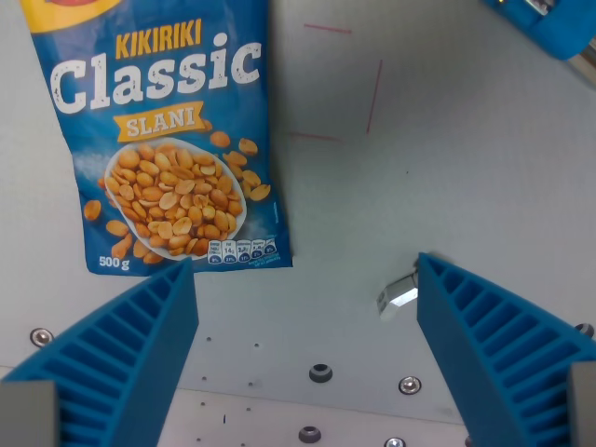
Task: Rotate around gripper negative y
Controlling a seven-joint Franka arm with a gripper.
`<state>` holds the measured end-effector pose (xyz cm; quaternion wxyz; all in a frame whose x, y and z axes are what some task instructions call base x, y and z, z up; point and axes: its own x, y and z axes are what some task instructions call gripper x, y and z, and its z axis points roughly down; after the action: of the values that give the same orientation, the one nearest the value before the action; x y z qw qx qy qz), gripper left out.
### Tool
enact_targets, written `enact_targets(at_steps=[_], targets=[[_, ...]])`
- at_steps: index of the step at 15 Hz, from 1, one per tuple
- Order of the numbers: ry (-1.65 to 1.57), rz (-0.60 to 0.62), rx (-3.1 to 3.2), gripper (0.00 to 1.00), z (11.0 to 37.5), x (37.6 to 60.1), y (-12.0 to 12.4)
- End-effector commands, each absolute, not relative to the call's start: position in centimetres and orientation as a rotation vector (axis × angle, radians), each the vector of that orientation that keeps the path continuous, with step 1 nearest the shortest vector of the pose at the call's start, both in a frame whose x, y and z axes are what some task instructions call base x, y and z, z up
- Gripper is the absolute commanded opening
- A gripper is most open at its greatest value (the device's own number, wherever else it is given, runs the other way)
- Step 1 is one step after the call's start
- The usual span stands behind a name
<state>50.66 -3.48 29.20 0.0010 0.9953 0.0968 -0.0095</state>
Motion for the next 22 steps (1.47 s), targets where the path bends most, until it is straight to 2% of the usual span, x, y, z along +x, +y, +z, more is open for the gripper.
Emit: enact_targets(at_steps=[1,22], targets=[[0.303,-0.043,3.123,1.00,29.43,50.67,-3.49],[0.297,-0.474,3.060,1.00,29.43,50.67,-3.49]])
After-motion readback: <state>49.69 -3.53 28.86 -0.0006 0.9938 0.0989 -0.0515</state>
